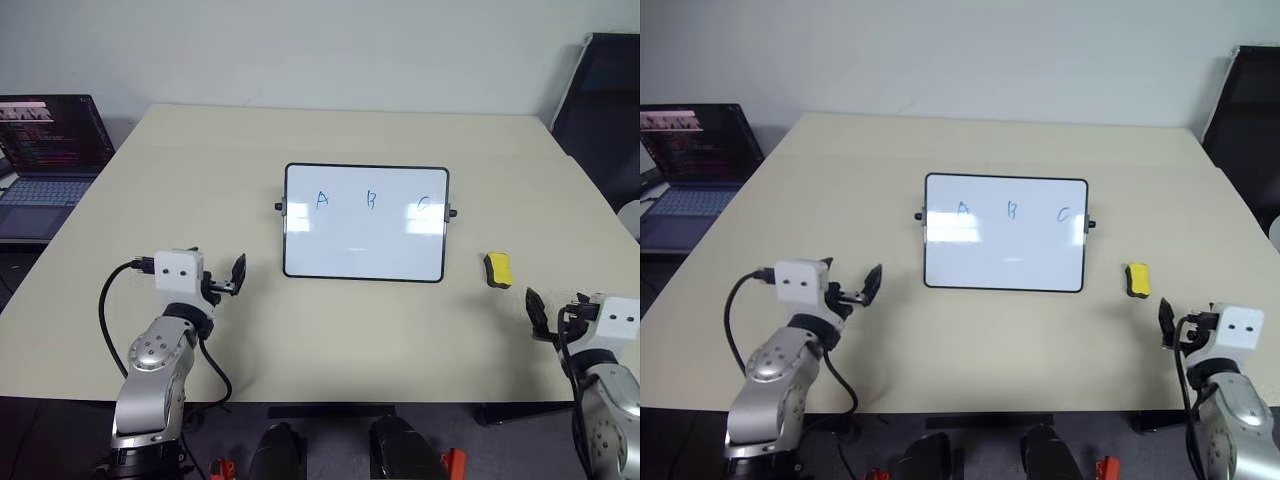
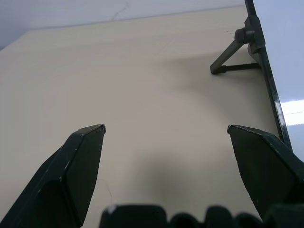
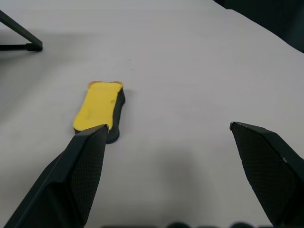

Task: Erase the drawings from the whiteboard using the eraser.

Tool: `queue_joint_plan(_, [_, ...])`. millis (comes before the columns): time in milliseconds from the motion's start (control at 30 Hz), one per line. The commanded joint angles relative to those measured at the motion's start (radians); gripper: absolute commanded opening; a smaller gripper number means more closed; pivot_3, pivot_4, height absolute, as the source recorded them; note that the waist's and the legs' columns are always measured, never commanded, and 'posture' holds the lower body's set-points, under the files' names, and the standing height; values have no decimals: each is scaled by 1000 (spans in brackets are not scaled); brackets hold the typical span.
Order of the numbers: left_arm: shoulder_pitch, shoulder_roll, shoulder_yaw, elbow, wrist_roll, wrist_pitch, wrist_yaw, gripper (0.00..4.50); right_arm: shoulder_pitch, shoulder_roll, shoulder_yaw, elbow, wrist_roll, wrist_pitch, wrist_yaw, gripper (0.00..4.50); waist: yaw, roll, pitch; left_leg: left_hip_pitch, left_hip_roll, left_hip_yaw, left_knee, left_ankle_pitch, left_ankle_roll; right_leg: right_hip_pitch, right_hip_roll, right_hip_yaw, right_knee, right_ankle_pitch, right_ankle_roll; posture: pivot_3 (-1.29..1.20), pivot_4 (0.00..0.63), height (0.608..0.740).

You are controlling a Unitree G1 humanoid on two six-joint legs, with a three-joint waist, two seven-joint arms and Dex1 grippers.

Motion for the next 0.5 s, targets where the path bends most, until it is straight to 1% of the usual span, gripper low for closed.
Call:
queue_joint_plan(33, [-19,-13,-24,20,24,-46,10,4500,-11,-7,-23,-36,-3,25,-32,4483,0,0,0,0,0,0,0,0,0,0,0,0,0,0,0,0,150,740])
queue_joint_plan(167, [-10,-26,-18,31,20,-64,19,4500,4,-8,-24,-58,2,58,-44,4483,0,0,0,0,0,0,1,0,0,0,0,0,0,0,0,0,150,740])
queue_joint_plan(267, [-12,5,-28,22,8,-75,-38,4500,9,-39,-23,-96,30,101,-9,4483,0,0,0,0,0,0,0,0,0,0,0,0,0,0,0,0,150,740])
queue_joint_plan(367, [-28,39,-19,32,-5,-88,-86,4500,-9,-43,-42,-113,61,148,-10,4483,0,0,0,0,0,0,0,0,0,0,0,0,0,0,0,0,150,740])
queue_joint_plan(500, [-74,149,-58,-50,-136,-49,-330,4500,-52,-86,-14,-167,128,248,28,4483,0,0,0,0,0,0,0,0,0,0,0,0,0,0,0,0,150,740])
